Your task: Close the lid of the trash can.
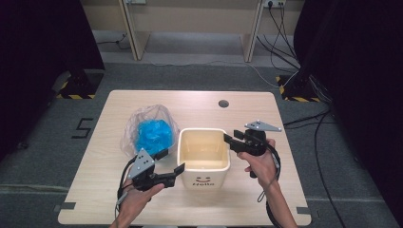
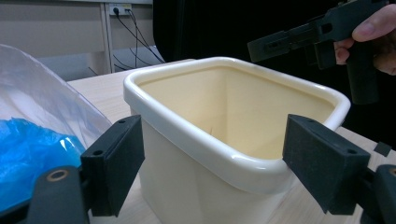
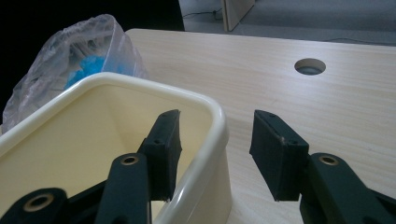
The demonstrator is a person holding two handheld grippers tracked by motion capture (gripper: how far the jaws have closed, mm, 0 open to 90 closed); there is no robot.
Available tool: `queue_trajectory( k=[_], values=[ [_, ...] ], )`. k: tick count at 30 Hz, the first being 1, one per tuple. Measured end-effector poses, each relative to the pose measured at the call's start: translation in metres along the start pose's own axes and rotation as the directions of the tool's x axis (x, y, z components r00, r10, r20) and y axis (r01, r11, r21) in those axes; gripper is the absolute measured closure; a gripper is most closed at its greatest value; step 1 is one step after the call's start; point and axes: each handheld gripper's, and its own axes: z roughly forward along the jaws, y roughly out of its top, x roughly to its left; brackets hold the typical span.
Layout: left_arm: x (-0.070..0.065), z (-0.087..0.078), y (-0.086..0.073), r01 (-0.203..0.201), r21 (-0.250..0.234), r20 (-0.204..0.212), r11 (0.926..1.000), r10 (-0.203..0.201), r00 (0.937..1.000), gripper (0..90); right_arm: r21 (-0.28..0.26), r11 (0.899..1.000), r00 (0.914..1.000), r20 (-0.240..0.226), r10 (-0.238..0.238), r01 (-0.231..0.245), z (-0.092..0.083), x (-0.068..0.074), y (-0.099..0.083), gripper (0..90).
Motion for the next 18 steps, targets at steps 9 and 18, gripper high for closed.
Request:
queue_trajectory(
  k=[9, 18],
  values=[
    [-0.001, -0.004, 0.002, 0.001, -0.014, 0.005, 0.9999, -0.001, 1.0, 19.3, 0.001, 1.0, 0.9997, -0.013, 0.018, -0.018, 0.002, -0.005, -0.008, 51.6],
    [0.003, -0.015, -0.004, 0.045, 0.001, 0.031, 0.999, -0.045, 0.9985, 17.5, -0.017, 0.999, 0.999, 0.001, 0.044, -0.044, -0.011, -0.021, -0.009, 42.2]
  ],
)
